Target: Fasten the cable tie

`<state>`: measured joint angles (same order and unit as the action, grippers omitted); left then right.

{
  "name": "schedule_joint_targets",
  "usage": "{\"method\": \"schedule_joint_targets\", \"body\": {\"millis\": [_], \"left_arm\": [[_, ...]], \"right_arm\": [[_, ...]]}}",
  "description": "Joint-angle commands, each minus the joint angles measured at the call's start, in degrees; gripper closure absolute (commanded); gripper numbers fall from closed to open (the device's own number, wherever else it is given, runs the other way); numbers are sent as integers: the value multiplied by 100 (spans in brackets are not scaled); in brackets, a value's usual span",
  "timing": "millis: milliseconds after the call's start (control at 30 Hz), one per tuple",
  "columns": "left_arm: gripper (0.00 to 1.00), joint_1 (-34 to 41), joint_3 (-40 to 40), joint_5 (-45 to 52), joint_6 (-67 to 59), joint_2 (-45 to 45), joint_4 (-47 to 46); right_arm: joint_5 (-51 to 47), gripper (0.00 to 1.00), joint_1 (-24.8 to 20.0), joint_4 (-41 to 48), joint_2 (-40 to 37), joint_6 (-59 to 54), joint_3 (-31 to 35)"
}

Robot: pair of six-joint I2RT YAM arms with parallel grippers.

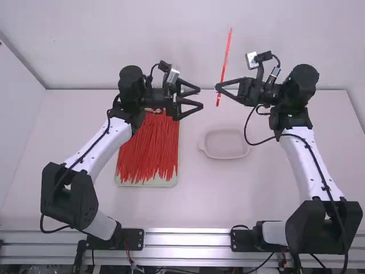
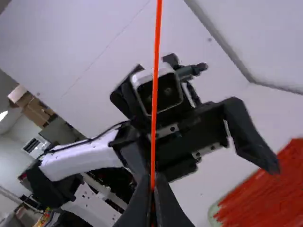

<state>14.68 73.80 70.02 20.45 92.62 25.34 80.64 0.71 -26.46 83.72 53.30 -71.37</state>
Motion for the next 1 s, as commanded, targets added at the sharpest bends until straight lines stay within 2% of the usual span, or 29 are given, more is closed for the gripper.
{"method": "schedule_joint_targets", "body": {"millis": [0, 33, 100, 167, 233, 333, 400, 533, 733, 900, 967], "left_arm": [[1, -28, 153, 151, -734, -26, -260], [1, -42, 153, 125, -922, -26, -540], [1, -68, 153, 85, -1049, -26, -776], [1, -83, 153, 85, -1388, -26, -1329], [1, -90, 153, 85, -1545, -26, -1541], [1, -81, 153, 85, -2232, -26, -2332], [1, -87, 153, 85, -2520, -26, -2636], [1, -87, 151, -122, -2848, -26, -3136], [1, -85, 151, -1012, -3211, -26, -3751], [1, -140, 151, -1412, -3174, -26, -3862], [1, -282, 151, -1381, -3003, -26, -3842]], "right_arm": [[72, 100, -125, 649, -94, -1305, 22], [-15, 100, -184, 1399, -94, -1923, 22], [-149, 100, -219, 2020, -94, -2435, 22], [-669, 100, -262, 3353, -94, -3453, 22], [-935, 100, -260, 3797, -94, -3790, 22], [-2210, 100, -151, 5075, -94, -4627, 22], [-2796, 100, -44, 5403, -92, -4789, 22], [-3753, 100, 225, 5622, -92, -4813, 59], [-5628, 100, 717, 5180, -76, -4400, 472], [-5893, 100, 881, 4583, 229, -4188, 835], [-5930, 100, 905, 4398, 603, -4109, 890]]}}
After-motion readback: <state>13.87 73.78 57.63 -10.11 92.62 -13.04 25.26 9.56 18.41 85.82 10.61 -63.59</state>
